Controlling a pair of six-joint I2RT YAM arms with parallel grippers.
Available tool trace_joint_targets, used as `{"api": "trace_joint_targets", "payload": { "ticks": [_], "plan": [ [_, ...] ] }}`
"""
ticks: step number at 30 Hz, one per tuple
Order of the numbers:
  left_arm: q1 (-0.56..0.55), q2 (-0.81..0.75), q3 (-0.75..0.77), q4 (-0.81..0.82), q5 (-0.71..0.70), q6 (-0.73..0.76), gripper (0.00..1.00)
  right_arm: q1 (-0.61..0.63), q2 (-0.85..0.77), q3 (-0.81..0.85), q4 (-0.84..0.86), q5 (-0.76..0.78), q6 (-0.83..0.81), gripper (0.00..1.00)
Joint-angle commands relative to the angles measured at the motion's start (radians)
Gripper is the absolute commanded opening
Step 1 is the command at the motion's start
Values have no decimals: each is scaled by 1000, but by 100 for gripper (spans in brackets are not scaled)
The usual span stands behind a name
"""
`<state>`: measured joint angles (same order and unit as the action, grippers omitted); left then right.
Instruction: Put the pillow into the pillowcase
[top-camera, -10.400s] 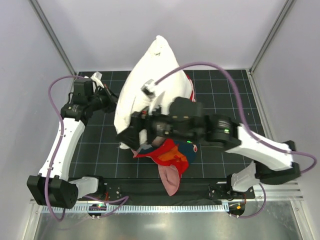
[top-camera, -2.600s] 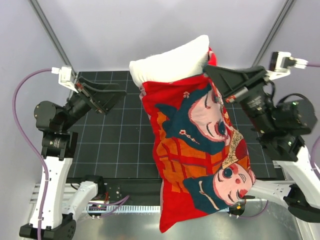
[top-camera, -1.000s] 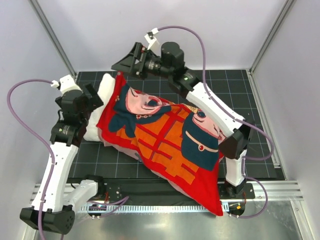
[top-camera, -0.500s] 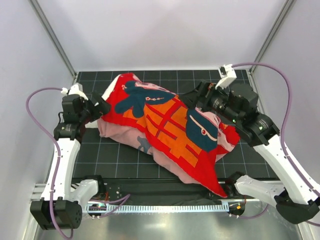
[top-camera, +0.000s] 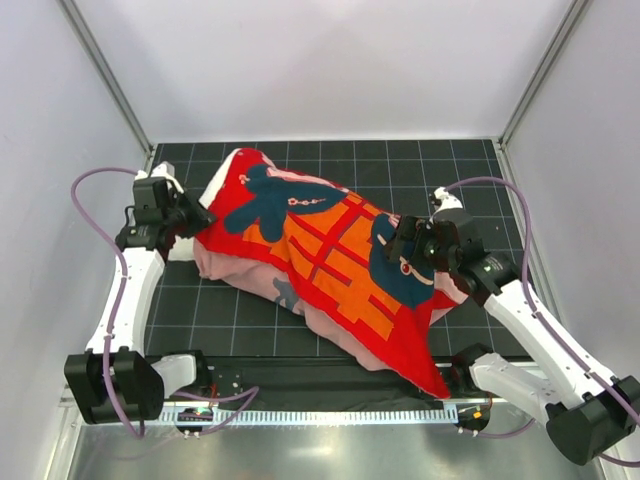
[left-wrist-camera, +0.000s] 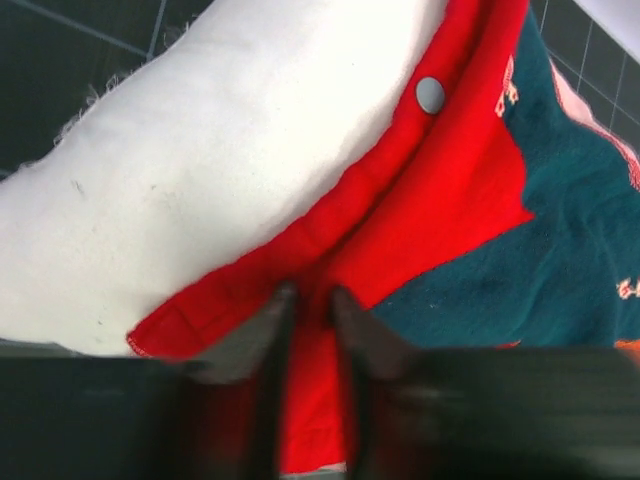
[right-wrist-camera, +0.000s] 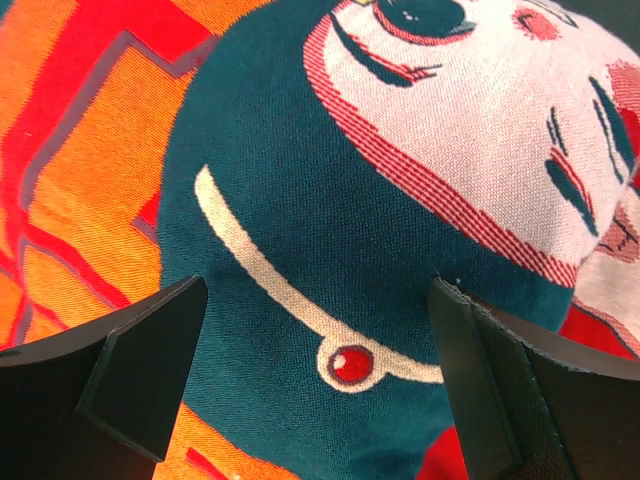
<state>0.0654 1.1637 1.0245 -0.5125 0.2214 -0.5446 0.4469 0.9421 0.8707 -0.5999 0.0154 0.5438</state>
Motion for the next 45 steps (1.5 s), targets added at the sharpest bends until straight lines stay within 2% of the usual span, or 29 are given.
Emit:
{"api": "trace_joint_targets", "payload": {
  "ticks": [1, 2, 6, 9, 12, 20, 21, 22, 23, 25, 28, 30, 32, 33, 34, 35, 36, 37, 38, 39, 40, 41, 42, 43, 44, 45],
  "plan": [
    [13, -22, 17, -6, -39, 20, 16, -1, -46, -16, 89, -40, 28, 100],
    [16, -38, 14, -9, -66, 23, 1, -1, -49, -33, 95, -37, 30, 100],
    [48, -143, 5, -37, -285, 20, 1, 1, -43, -53, 103, -75, 21, 98],
    [82, -176, -4, -57, -342, 3, 0, 1, -57, -62, 140, -179, 13, 98],
    [125, -176, -14, -47, -323, -5, 0, 6, -78, -55, 195, -272, 8, 98],
    [178, -167, -41, -28, -257, -14, 1, 55, 43, 10, 112, -217, -54, 99],
    [183, -161, -44, -20, -240, -11, 7, 62, 69, 8, 109, -197, -54, 98],
    [188, -150, -43, -15, -225, -9, 40, 70, 79, 7, 104, -162, -53, 98],
    [192, -132, -38, -15, -187, -11, 63, 78, 86, 4, 104, -144, -50, 98],
    [203, -111, -30, -18, -182, -15, 99, 84, 104, -2, 110, -112, -45, 98],
    [209, -67, -12, -3, -177, -23, 100, 85, 116, -4, 104, -75, -38, 98],
    [209, 0, -3, 12, -108, -37, 99, 84, 121, -7, 112, -71, -33, 91],
    [211, 69, 8, 31, -12, -51, 100, 85, 139, -4, 129, -81, -36, 78],
    [211, 136, 12, 28, 84, -58, 100, 87, 149, 1, 138, -81, -39, 62],
    [209, 164, 13, 31, 126, -73, 97, 85, 164, 23, 135, -78, -42, 56],
    [209, 184, 3, 40, 163, -84, 90, 85, 176, 42, 135, -57, -45, 49],
    [208, 201, -9, 51, 205, -100, 71, 84, 185, 63, 124, -42, -48, 42],
    [188, 195, -27, 71, 237, -132, 63, 81, 217, 121, 115, -25, -65, 28],
    [169, 180, -79, 119, 236, -149, 54, 79, 236, 161, 101, 25, -73, 22],
    [150, 145, -99, 144, 230, -164, 38, 69, 256, 253, 66, 37, -96, 17],
    [124, 122, -121, 161, 207, -195, 30, 58, 283, 307, 42, 41, -106, 10],
    [67, 101, -153, 189, 193, -210, 24, 46, 334, 362, 14, 56, -116, 8],
    [32, 79, -170, 199, 181, -224, 12, 35, 362, 472, -42, 64, -123, 5],
    [-1, 32, -182, 207, 150, -257, 5, 4, 380, 522, -69, 72, -139, 4],
    [-77, 5, -194, 218, 133, -271, 0, -10, 409, 565, -89, 80, -145, 4],
    [-123, -27, -222, 235, 112, -288, 0, -28, 415, 630, -109, 92, -146, 4]
  ]
}}
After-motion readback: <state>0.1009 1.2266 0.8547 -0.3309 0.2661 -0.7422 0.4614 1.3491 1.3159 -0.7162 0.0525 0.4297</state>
